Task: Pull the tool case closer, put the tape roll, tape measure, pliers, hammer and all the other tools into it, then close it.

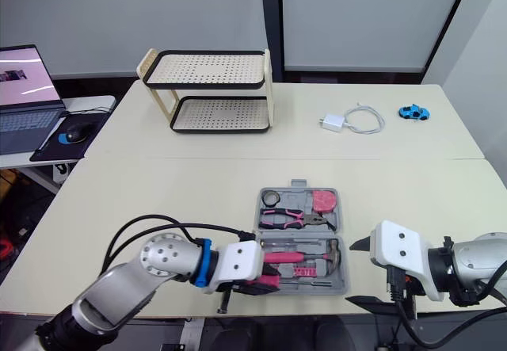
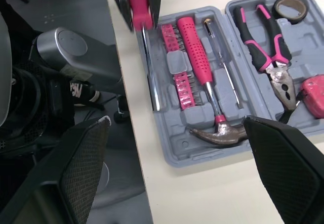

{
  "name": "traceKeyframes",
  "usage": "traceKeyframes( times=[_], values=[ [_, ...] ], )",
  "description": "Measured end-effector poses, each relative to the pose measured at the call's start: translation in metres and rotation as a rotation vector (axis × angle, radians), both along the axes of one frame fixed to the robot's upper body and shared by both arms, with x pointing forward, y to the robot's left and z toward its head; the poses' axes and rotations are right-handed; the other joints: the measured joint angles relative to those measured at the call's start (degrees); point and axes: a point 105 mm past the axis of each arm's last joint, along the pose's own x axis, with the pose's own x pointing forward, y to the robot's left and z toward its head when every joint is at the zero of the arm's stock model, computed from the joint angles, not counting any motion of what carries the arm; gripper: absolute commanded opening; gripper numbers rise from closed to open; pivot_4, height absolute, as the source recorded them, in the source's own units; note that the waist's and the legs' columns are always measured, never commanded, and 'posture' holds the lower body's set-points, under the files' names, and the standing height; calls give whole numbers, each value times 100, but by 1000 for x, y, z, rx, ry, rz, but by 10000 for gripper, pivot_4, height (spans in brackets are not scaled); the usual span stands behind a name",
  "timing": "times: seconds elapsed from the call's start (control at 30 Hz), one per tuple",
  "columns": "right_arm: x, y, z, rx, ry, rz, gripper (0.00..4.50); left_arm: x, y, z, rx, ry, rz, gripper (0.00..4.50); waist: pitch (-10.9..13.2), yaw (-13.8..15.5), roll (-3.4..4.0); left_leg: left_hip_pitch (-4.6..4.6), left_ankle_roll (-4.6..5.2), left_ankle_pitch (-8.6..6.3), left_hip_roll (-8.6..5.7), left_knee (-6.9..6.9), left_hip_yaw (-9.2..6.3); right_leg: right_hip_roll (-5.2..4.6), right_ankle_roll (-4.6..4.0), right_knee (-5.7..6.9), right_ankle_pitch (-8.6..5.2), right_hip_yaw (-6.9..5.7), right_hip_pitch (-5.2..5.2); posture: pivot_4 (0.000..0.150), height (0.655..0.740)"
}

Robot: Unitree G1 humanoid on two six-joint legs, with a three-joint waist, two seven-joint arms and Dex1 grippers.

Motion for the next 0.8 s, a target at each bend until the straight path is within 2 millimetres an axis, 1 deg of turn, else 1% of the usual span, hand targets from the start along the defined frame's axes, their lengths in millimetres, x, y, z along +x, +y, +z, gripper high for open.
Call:
traceKeyframes(
  times=[0.1, 0.23, 0.37, 0.5, 0.63, 0.8],
  values=[
    [1, 1, -2, -5, 0, 5, 45000, 1, -8, -9, 29, 0, 31, 7031, 0, 5, 0, 0, 0, 0, 0, 1, 1, -1, 0, -1, 0, 3, 0, 1500, 7400],
    [1, 2, -5, -13, 1, -1, 45000, 4, -9, -21, 76, 15, 76, 7031, 0, 8, -1, 0, -1, 0, 0, 1, 1, -1, 0, 0, 0, 3, 0, 1500, 7400],
    [2, 2, -5, -15, -3, -5, 45000, 10, -16, -23, 73, 9, 99, 7031, 1, 21, -1, 0, -1, 0, -2, 2, 1, -2, 1, -1, 0, 4, 0, 1500, 7400],
    [2, 2, -6, -15, -6, -11, 45000, 12, -19, -31, 84, 22, 116, 7031, 1, 22, -1, 0, -1, 1, -1, 2, 1, -2, 1, -1, 0, 4, -1, 1500, 7400],
    [3, 2, -6, -16, -8, -14, 45000, 10, -16, -36, 97, 26, 123, 7031, 1, 22, -1, 0, -2, 1, -1, 2, 1, -3, 1, -1, 0, 5, -1, 1500, 7400],
    [1, 3, -7, -17, -5, -12, 45000, 5, -18, -39, 101, 26, 101, 7031, 1, 23, -1, 0, -2, 1, -1, 2, 2, -4, 1, -1, 0, 5, -1, 1500, 7400]
  ],
)
